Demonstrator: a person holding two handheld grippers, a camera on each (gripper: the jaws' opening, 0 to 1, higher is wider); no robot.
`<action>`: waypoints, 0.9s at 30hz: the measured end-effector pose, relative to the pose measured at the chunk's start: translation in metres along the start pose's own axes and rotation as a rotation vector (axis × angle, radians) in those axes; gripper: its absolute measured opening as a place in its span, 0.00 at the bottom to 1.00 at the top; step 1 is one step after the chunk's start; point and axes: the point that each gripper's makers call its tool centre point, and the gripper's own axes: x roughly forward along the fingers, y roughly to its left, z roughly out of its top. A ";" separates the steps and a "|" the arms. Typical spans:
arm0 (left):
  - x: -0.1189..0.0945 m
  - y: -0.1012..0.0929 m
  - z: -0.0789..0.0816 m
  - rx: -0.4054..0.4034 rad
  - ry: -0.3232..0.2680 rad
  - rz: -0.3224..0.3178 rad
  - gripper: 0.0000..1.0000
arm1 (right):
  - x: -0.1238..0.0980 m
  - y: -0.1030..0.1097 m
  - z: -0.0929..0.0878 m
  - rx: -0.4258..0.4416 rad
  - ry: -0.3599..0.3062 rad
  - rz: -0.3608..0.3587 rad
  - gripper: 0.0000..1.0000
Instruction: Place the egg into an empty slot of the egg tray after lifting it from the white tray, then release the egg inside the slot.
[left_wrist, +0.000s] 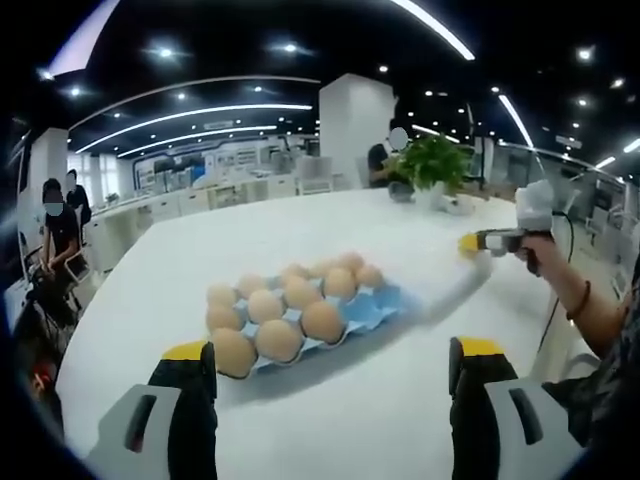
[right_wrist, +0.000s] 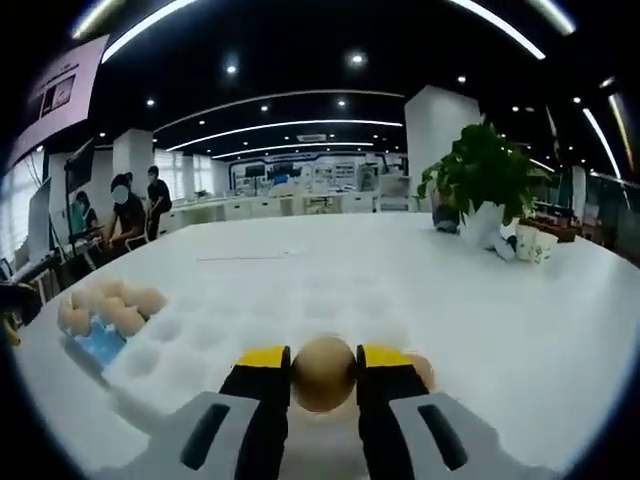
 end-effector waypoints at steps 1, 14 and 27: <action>0.000 0.000 0.000 0.000 0.000 -0.002 0.99 | 0.000 0.000 0.000 -0.002 -0.001 -0.002 0.26; -0.001 -0.001 0.001 0.006 -0.001 -0.001 0.99 | -0.002 0.003 0.002 0.009 0.003 0.009 0.26; -0.003 -0.002 0.001 0.008 -0.003 0.000 0.99 | -0.004 0.023 0.008 -0.002 -0.003 0.056 0.26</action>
